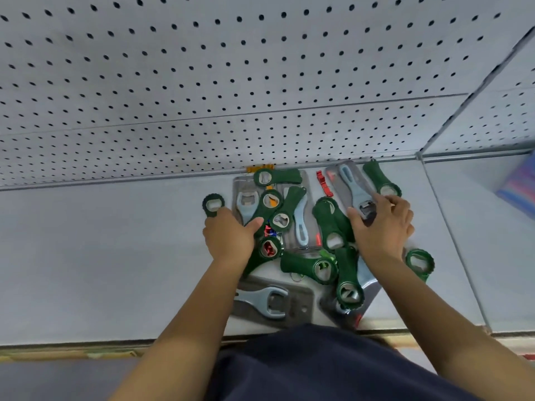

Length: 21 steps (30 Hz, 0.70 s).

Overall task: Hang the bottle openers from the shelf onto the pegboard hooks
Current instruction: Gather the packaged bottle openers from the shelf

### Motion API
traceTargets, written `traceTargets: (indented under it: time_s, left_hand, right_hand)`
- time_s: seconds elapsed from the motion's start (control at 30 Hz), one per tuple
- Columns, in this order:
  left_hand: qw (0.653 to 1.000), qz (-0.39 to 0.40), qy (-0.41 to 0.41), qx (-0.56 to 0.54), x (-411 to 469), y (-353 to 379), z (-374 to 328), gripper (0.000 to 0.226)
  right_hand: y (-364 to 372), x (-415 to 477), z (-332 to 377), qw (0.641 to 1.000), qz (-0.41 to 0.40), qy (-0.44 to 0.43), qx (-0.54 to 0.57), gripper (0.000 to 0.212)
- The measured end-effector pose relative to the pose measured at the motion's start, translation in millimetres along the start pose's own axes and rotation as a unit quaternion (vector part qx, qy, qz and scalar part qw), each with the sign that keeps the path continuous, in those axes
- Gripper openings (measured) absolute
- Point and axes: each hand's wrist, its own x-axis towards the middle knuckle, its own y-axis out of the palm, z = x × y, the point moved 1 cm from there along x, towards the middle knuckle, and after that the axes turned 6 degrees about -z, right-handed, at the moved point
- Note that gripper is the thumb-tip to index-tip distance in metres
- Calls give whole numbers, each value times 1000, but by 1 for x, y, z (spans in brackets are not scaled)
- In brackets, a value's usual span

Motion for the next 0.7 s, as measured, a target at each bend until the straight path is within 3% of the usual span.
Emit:
traceTargets:
  time_s: [0.13, 0.27, 0.43, 0.57, 0.7]
  left_hand:
    - [999, 14, -32, -31, 4, -2, -2, 76]
    - [998, 13, -54, -25, 6, 2, -4, 105]
    - [999, 14, -48, 13, 6, 0, -14, 83]
    - [998, 28, -48, 18, 10, 1, -17, 90]
    - [999, 18, -43, 19, 12, -1, -18, 91]
  right_hand:
    - [0, 3, 5, 999, 12, 12, 32, 62]
    - [1, 7, 12, 998, 31, 47, 43, 79]
    - [1, 17, 16, 995, 50, 76, 39, 89]
    - [0, 22, 19, 993, 59, 89, 40, 95]
    - [4, 27, 16, 995, 47, 72, 53, 80]
